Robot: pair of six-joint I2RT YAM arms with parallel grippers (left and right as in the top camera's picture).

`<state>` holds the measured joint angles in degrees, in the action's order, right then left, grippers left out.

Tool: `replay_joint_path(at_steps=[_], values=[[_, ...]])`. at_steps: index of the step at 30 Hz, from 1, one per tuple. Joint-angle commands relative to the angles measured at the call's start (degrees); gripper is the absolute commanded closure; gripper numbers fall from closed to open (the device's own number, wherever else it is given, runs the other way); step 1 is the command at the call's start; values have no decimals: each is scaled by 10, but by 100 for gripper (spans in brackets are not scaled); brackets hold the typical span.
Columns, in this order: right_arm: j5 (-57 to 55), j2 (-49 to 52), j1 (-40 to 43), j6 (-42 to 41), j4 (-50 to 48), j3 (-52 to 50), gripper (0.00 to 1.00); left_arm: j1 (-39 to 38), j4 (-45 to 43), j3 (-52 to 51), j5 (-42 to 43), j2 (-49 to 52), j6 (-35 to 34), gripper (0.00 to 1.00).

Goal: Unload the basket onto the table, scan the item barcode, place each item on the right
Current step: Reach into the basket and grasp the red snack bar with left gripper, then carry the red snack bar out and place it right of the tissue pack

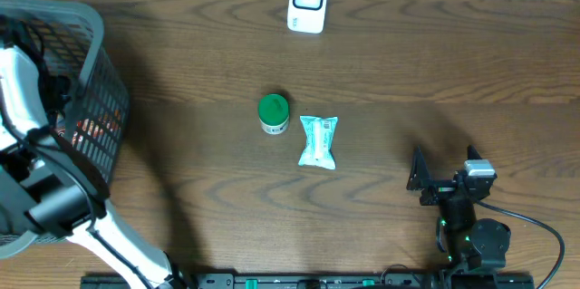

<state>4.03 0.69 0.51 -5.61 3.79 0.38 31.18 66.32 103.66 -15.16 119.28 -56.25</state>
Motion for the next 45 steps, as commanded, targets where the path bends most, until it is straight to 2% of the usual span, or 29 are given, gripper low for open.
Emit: replay_joint_path(at_steps=[1, 7, 10, 14, 18, 20, 23, 24, 25, 28, 29, 30, 31, 36, 41, 45], values=[[-1, -3, -2, 5, 2, -1, 1, 0, -13, -8, 6, 38, -15, 2], [-1, -3, -2, 5, 2, -1, 1, 0, -48, -12, 87, 73, -27, 2], [-1, -3, -2, 5, 2, -1, 1, -1, -48, -14, 88, 82, -56, 2], [-1, -3, -2, 5, 2, -1, 1, -1, -48, -24, 97, 91, -60, 2], [-1, -3, -2, 5, 2, -1, 1, -1, -76, -79, 96, 92, -64, 0], [-1, -3, -2, 5, 2, -1, 1, -1, -84, -98, 96, 92, -64, 12], [-1, -3, -2, 5, 2, -1, 1, -1, -84, -106, 96, 92, -48, 48], [-1, -3, -2, 5, 2, -1, 1, -1, -84, -106, 96, 92, -39, 52], [-1, -3, -2, 5, 2, -1, 1, 1, -85, -104, 96, 90, -27, 64], [-1, -3, -2, 5, 2, -1, 1, 14, -87, -89, 96, 71, 25, 80], [-1, -3, -2, 5, 2, -1, 1, 18, -86, -83, 96, 60, 41, 81], [-1, -3, -2, 5, 2, -1, 1, 23, -84, -75, 96, 48, 53, 89], [-1, -3, -2, 5, 2, -1, 1, 27, -80, -69, 96, 34, 63, 92], [-1, -3, -2, 5, 2, -1, 1, 41, -70, -62, 96, -83, 95, 92], [-1, -3, -2, 5, 2, -1, 1, 37, -64, -62, 99, -231, 107, 92], [-1, -3, -2, 5, 2, -1, 1, 14, -60, -62, 135, -367, 126, 92]])
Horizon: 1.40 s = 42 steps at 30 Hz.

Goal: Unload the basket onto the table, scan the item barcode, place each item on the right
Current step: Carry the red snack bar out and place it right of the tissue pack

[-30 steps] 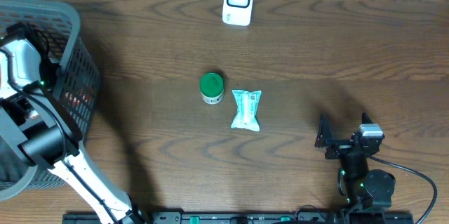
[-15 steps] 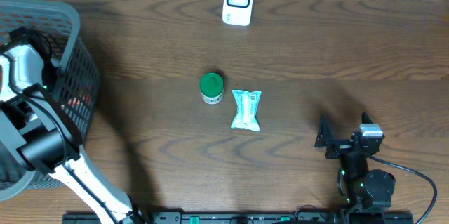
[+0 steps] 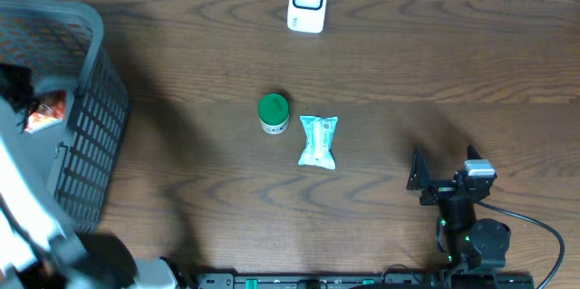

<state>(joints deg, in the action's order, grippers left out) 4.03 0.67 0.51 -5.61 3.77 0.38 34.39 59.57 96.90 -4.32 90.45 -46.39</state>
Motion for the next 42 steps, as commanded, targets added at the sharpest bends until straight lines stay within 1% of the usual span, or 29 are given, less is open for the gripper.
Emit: replay_joint_path(at_steps=[1, 4, 6, 9, 11, 14, 15, 18, 19, 27, 31, 34, 42], values=[[-1, -3, -2, 5, 2, -1, 1, -30, 9, 6, 35, -107, 27, 92], [-1, -3, -2, 5, 2, -1, 1, -76, 9, 6, 71, -162, 27, 92], [-1, -3, -2, 5, 2, -1, 1, -145, 7, 6, 105, -183, 27, 92], [-1, -3, -2, 5, 2, -1, 1, -239, 5, 4, 110, -178, 22, 92], [-1, -3, -2, 5, 2, -1, 1, -314, -14, -3, 110, -162, 17, 92], [-1, -3, -2, 5, 2, -1, 1, -425, -67, -14, 109, -116, 16, 92], [-1, -3, -2, 5, 2, -1, 1, -461, -84, -14, 109, -92, 16, 92], [-1, -3, -2, 5, 2, -1, 1, -535, -122, -14, 108, -29, 28, 92], [-1, -3, -2, 5, 2, -1, 1, -579, -143, -14, 108, 21, 41, 92], [-1, -3, -2, 5, 2, -1, 1, -691, -180, -14, 108, 180, 45, 92], [-1, -3, -2, 5, 2, -1, 1, -733, -202, -14, 108, 239, 67, 92], [-1, -3, -2, 5, 2, -1, 1, -758, -218, -14, 108, 274, 82, 92], [-1, -3, -2, 5, 2, -1, 1, -803, -242, -14, 107, 351, 83, 92]])
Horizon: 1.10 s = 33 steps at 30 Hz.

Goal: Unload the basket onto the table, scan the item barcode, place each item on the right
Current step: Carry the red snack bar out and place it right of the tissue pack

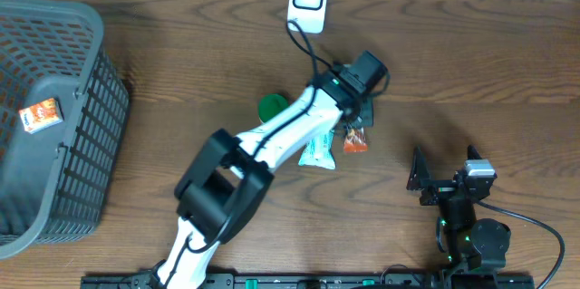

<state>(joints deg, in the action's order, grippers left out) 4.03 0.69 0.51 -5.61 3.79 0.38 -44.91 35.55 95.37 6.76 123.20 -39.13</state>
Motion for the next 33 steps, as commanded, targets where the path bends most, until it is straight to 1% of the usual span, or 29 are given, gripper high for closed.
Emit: replay_joint_path(at_steps=[1, 6, 8, 9, 10, 11, 12, 13, 14, 15, 18, 19, 21, 23, 25, 27, 31, 33], values=[[-1, -3, -2, 5, 2, -1, 1, -13, -2, 1, -3, 31, 10, 92], [-1, -3, -2, 5, 2, -1, 1, -17, -8, 1, -4, 44, 12, 91], [-1, -3, -2, 5, 2, -1, 1, -17, -9, 7, -3, 37, 30, 73], [-1, -3, -2, 5, 2, -1, 1, -17, -5, 13, -3, 31, 45, 66], [-1, -3, -2, 5, 2, -1, 1, -17, 2, 22, -3, 20, 64, 55], [-1, -3, -2, 5, 2, -1, 1, -17, 8, 30, -3, 11, 78, 39], [-1, -3, -2, 5, 2, -1, 1, -17, 22, 47, -6, -10, 106, 18], [-1, -3, -2, 5, 2, -1, 1, -16, 33, 60, -14, -25, 122, 8], [-1, -3, -2, 5, 2, -1, 1, -15, 49, 78, -32, -47, 144, 5], [-1, -3, -2, 5, 2, -1, 1, -14, 71, 102, -62, -73, 170, 2], [-1, -3, -2, 5, 2, -1, 1, -1, 122, 161, -162, -150, 227, 2], [-1, -3, -2, 5, 2, -1, 1, 8, 133, 178, -212, -184, 245, 2], [-1, -3, -2, 5, 2, -1, 1, 34, 138, 195, -302, -249, 275, 2], [-1, -3, -2, 5, 2, -1, 1, 87, 139, 195, -374, -322, 295, 2], [-1, -3, -2, 5, 2, -1, 1, 145, 154, 195, -383, -362, 295, 2], [-1, -3, -2, 5, 2, -1, 1, 225, 179, 195, -381, -393, 292, 2], [-1, -3, -2, 5, 2, -1, 1, 428, 245, 195, -367, -417, 250, 2], [-1, -3, -2, 5, 2, -1, 1, 535, 274, 192, -319, -412, 224, 2]])
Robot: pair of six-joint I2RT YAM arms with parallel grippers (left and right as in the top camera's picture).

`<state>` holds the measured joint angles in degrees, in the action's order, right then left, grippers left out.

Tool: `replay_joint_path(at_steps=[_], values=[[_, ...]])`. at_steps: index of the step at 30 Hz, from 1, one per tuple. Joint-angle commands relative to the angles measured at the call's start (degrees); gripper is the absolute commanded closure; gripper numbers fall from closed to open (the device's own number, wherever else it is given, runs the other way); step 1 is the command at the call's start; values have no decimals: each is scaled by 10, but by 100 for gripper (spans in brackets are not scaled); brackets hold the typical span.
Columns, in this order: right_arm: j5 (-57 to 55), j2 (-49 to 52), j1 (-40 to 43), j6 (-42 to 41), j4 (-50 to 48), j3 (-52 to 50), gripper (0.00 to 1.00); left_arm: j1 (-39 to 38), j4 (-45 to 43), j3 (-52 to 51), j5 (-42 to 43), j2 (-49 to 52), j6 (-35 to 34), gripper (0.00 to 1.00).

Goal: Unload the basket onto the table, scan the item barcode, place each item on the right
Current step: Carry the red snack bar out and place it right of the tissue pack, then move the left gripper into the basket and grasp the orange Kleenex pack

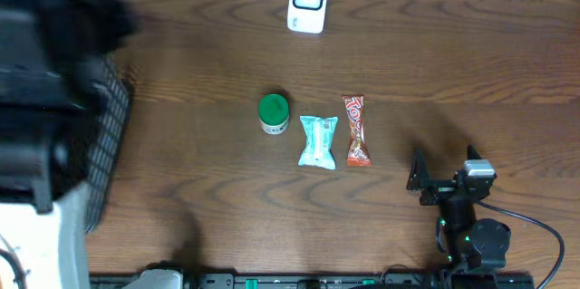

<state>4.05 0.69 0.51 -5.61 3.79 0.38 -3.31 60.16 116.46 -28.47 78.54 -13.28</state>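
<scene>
On the wooden table, an orange-red snack bar point(356, 130) lies lengthwise, free of any gripper. To its left lie a teal packet point(318, 140) and a jar with a green lid point(273, 113). The white scanner point(308, 1) stands at the far edge. My left arm point(50, 72) is a large dark blur over the far left; its fingers cannot be made out. My right gripper point(417, 177) rests near the front right, open and holding nothing.
A grey mesh basket point(109, 135) stands at the left edge, mostly covered by the blurred left arm. The right arm's base and cable point(530, 226) sit at the front right corner.
The left gripper was holding the snack bar just right of the teal packet. The bar now lies there on the table, and the left arm is back over the basket. The right arm has not moved.
First the left arm reached into the basket, with only the jar and teal packet on the table. Then its gripper held an orange-red snack bar above the basket. Later it held the bar beside the teal packet, where the bar now lies released.
</scene>
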Motion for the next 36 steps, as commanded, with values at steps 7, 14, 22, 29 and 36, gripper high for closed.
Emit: replay_joint_path(at_steps=[7, 14, 22, 29, 36], values=[[-1, -3, -2, 5, 2, -1, 1, 337, 75, -44, 144, 89, -130, 2], [-1, -3, -2, 5, 2, -1, 1, 388, 66, -106, 143, 171, -186, 2], [-1, -3, -2, 5, 2, -1, 1, 388, 1, -143, 143, 277, -188, 2], [-1, -3, -2, 5, 2, -1, 1, 388, -25, -143, 143, 351, -205, 2], [-1, -3, -2, 5, 2, -1, 1, 388, -57, -143, 144, 430, -264, 2]])
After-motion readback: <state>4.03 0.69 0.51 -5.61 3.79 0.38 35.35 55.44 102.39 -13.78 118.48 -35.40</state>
